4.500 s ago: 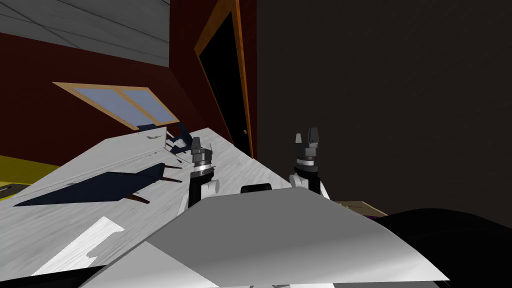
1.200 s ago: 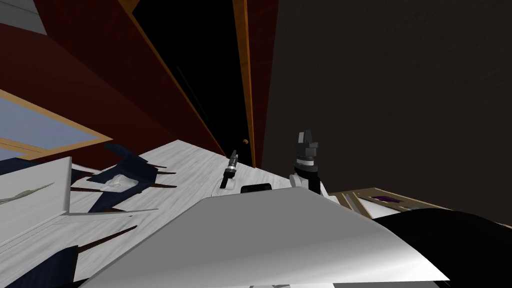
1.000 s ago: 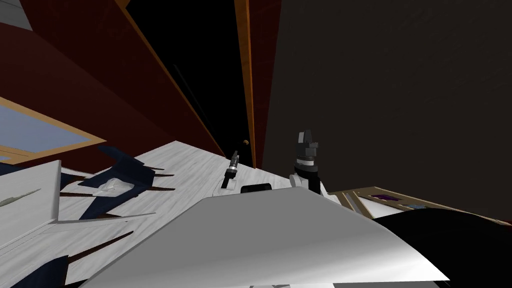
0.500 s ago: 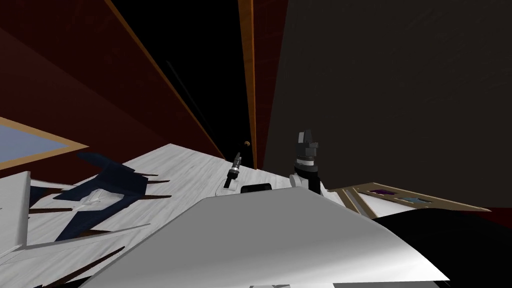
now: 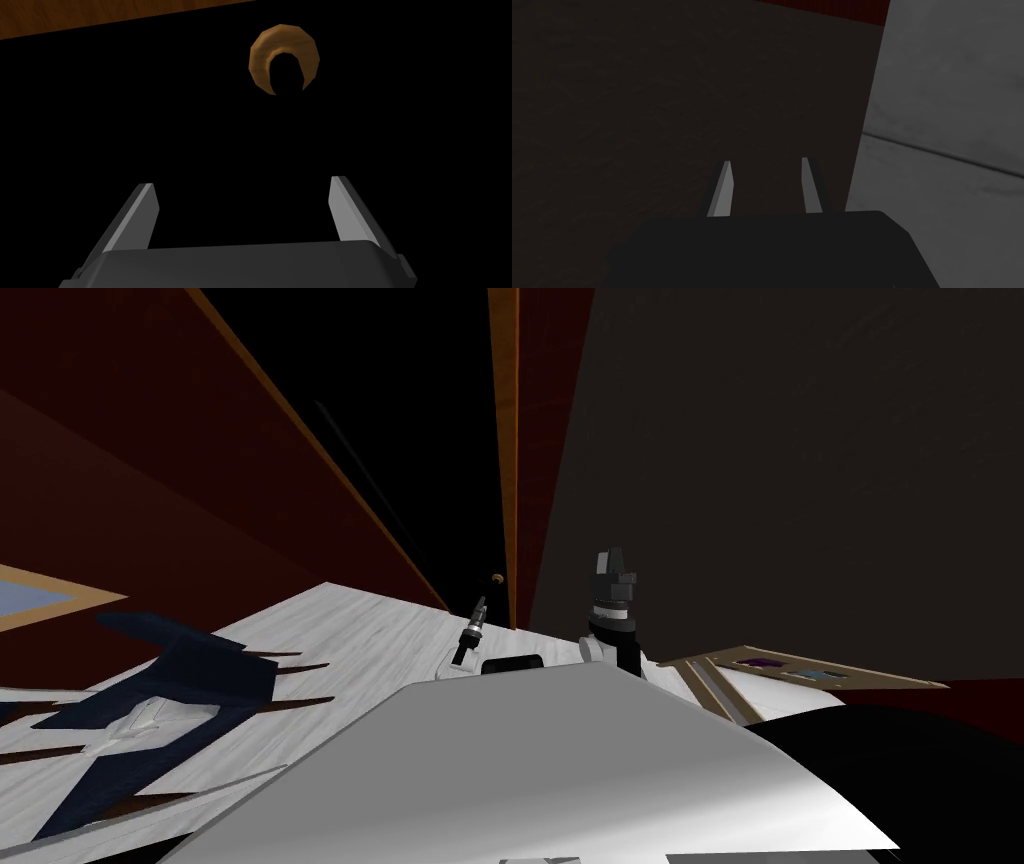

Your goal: Push the door open

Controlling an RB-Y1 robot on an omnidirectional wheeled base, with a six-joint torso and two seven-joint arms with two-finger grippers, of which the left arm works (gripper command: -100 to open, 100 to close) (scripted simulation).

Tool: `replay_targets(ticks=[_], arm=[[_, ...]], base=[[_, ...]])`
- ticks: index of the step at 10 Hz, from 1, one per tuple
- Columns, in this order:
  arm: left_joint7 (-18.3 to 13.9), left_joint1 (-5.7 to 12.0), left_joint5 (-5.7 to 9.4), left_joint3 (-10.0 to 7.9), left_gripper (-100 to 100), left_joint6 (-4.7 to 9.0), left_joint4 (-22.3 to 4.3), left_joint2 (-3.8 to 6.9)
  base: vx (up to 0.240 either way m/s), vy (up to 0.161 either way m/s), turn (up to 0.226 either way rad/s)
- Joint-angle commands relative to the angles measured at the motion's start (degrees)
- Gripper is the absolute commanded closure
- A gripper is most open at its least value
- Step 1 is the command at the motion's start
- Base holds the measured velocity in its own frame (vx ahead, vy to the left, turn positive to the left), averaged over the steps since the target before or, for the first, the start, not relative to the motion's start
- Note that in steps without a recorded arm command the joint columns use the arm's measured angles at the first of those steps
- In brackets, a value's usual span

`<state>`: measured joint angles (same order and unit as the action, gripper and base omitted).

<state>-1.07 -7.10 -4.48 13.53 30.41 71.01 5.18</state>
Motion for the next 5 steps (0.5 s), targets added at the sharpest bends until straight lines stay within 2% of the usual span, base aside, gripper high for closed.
replay_targets(ticks=[1, 3, 4, 5], arm=[[-0.2, 0.96, 0.08, 0.79, -100, 0.12, -2.3, -0.05], [-0.3, 1.93, 0.15, 1.66, -100, 0.50, -5.1, -0.22], [-0.3, 2.12, 0.16, 1.82, -100, 0.58, -5.7, -0.26], [-0.4, 2.07, 0.19, 1.64, -100, 0.47, -5.2, -0.10]], base=[[0.112, 0.146, -0.120], [0.097, 0.173, -0.089], [0.095, 0.161, -0.066], [0.042, 0.068, -0.015]])
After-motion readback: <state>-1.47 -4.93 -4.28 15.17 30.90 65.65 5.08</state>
